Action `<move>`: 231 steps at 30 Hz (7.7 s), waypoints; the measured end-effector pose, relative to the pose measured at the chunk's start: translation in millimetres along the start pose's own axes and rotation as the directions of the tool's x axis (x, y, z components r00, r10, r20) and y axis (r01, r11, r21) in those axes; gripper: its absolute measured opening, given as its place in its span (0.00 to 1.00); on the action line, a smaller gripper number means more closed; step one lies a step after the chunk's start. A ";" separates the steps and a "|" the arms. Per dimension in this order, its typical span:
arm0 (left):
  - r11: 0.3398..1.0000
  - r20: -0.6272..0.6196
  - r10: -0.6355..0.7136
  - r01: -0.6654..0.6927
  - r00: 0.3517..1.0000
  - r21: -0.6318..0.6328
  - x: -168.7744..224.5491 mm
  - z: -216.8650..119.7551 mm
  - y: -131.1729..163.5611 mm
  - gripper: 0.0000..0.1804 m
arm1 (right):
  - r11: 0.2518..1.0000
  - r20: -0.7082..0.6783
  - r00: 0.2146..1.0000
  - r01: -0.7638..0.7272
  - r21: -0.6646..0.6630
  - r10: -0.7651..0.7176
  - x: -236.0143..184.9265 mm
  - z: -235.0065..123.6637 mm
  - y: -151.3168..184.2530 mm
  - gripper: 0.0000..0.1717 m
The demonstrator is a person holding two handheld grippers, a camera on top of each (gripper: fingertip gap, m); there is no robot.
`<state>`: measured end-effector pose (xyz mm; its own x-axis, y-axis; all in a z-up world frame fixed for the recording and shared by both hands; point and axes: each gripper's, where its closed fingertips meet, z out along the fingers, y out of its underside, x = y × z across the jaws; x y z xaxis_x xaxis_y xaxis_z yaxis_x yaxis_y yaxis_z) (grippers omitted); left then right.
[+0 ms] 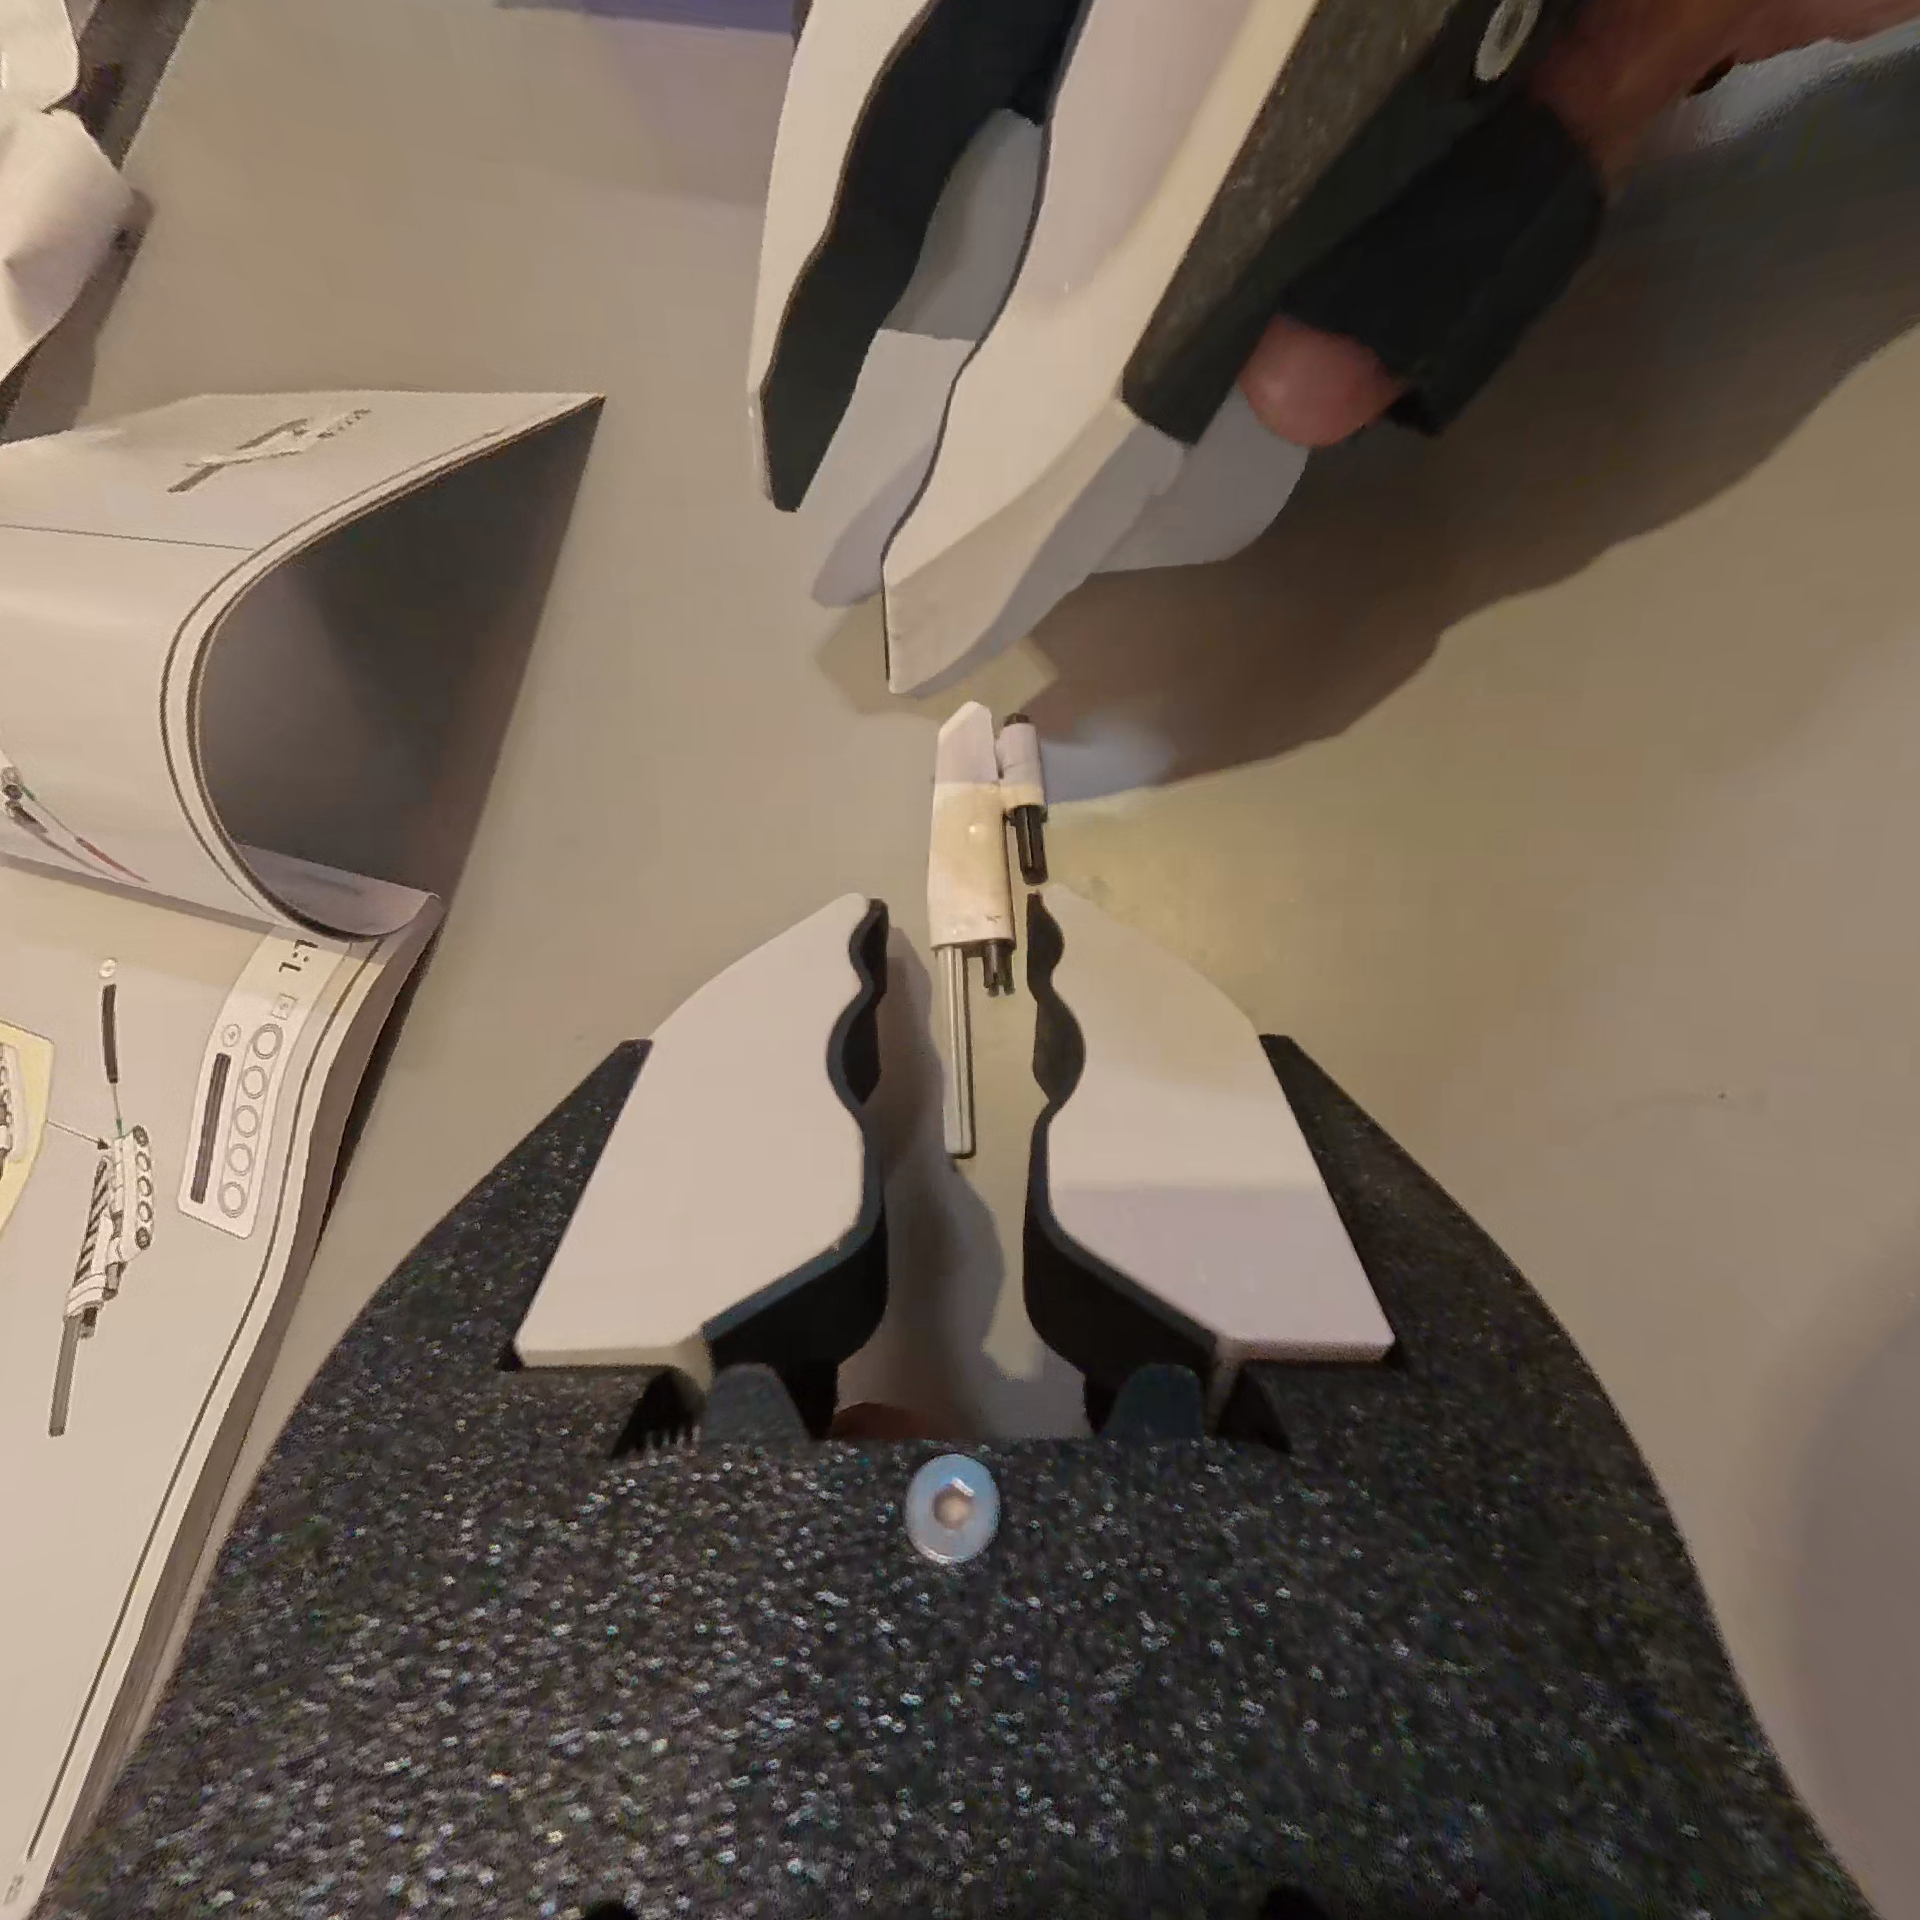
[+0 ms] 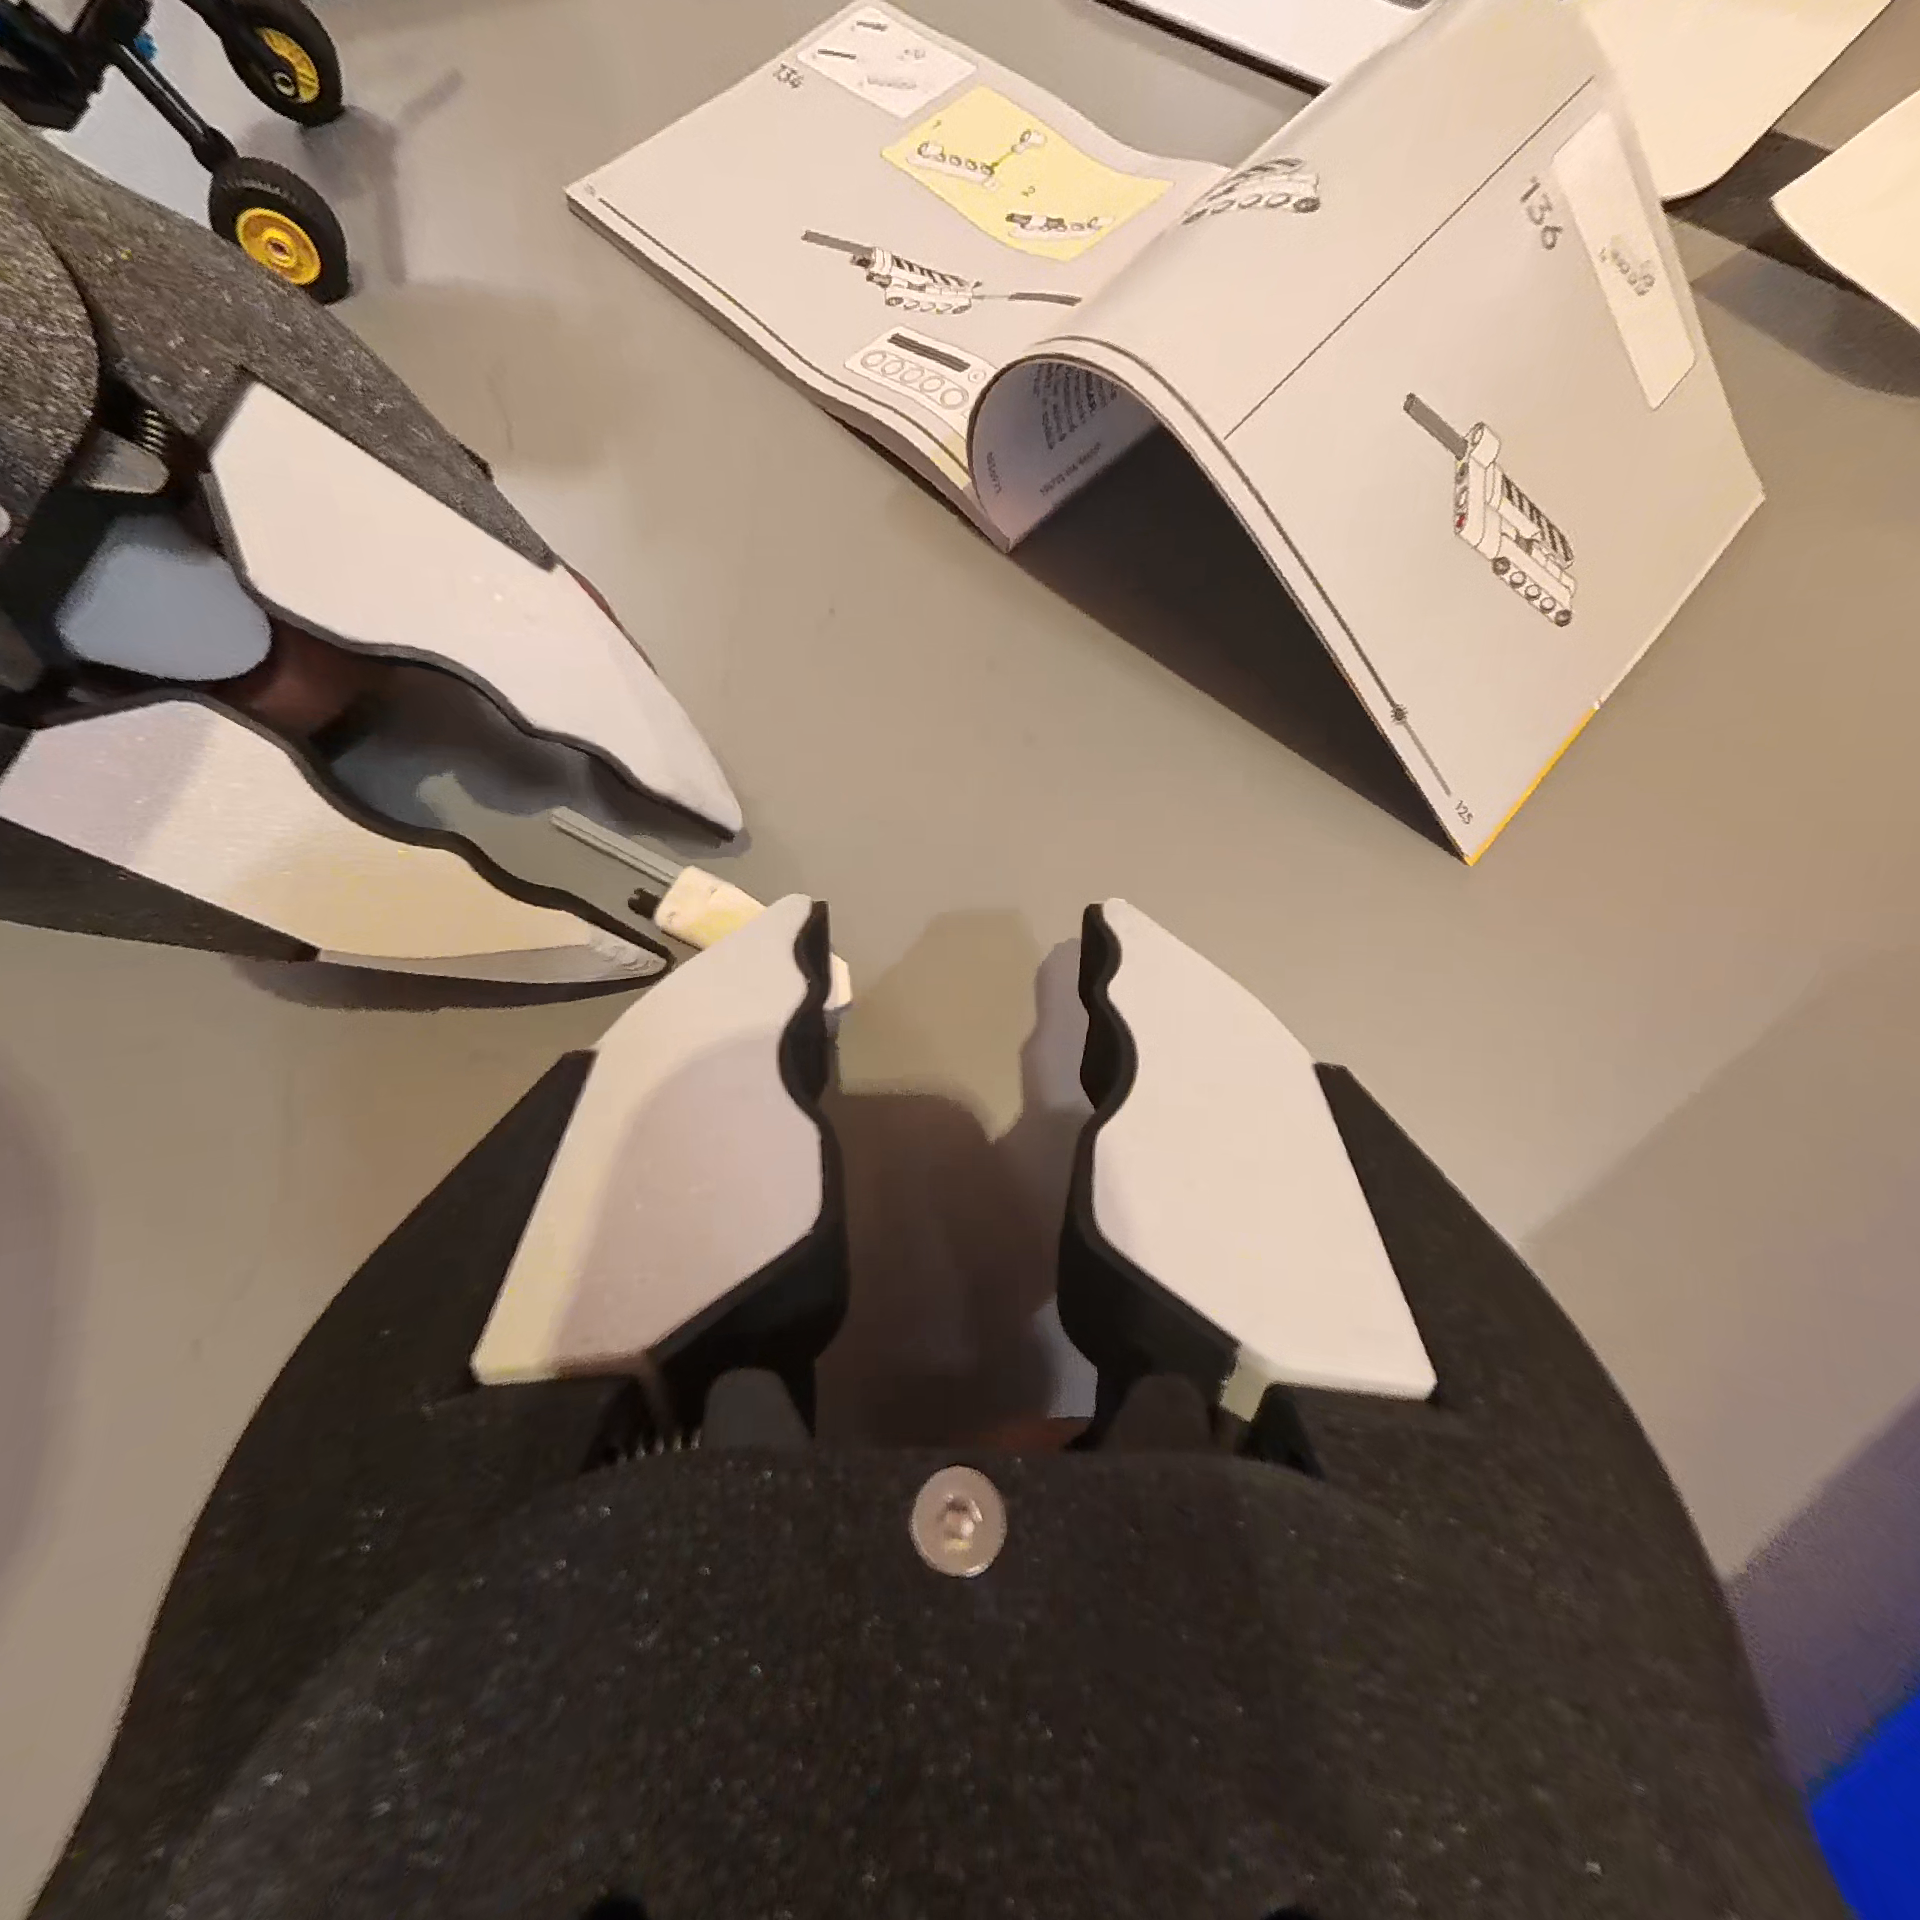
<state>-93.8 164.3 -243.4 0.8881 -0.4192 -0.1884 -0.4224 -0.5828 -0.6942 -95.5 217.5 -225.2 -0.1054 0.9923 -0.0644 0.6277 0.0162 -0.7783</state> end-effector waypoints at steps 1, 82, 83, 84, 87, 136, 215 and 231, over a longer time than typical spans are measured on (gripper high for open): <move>1.000 -0.003 -0.001 0.001 1.000 -0.004 0.8 0.7 -0.1 0.12 | 1.000 -0.002 1.000 0.001 -0.002 -0.001 0.7 -0.3 0.5 0.27; 0.951 -0.068 -0.258 0.242 0.964 -0.191 22.5 -8.0 9.0 0.22 | 0.914 0.004 0.914 0.406 -0.025 -0.406 -27.2 19.0 2.8 0.28; 0.948 -0.043 -0.267 0.254 0.963 -0.192 19.4 -7.2 9.3 0.23 | 0.912 0.001 0.913 0.409 -0.024 -0.409 -28.2 19.2 2.6 0.27; 0.944 -0.014 -0.276 0.268 0.961 -0.193 15.3 -6.6 9.9 0.24 | 0.911 0.000 0.911 0.411 -0.024 -0.411 -29.1 19.1 2.6 0.27; 0.932 0.022 -0.320 0.318 0.947 -0.176 9.8 -8.3 6.1 0.25 | 0.919 0.007 0.920 0.392 -0.030 -0.392 -29.2 17.9 3.7 0.28; 0.943 0.113 -0.315 0.324 0.942 -0.071 -6.1 0.3 9.0 0.10 | -0.273 0.527 0.137 0.732 -0.625 -0.839 -116.8 -83.7 -0.2 0.27; 0.989 -0.044 -0.102 0.106 0.994 0.102 1.7 -25.1 -12.6 0.10 | 0.449 0.437 0.631 0.770 -0.453 -0.641 -5.2 -30.9 42.6 0.10; 0.908 0.025 -0.306 0.283 0.952 0.310 0.5 -58.7 -7.9 0.09 | -0.175 0.274 0.013 0.738 -0.651 -0.962 -129.1 -77.6 -65.5 0.07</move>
<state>-100.7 127.9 -197.2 0.9790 -0.2034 0.0156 -0.0755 -0.4319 -0.8987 -63.2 97.8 -117.4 -0.8161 -0.0358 0.5768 0.3146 0.8097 0.4954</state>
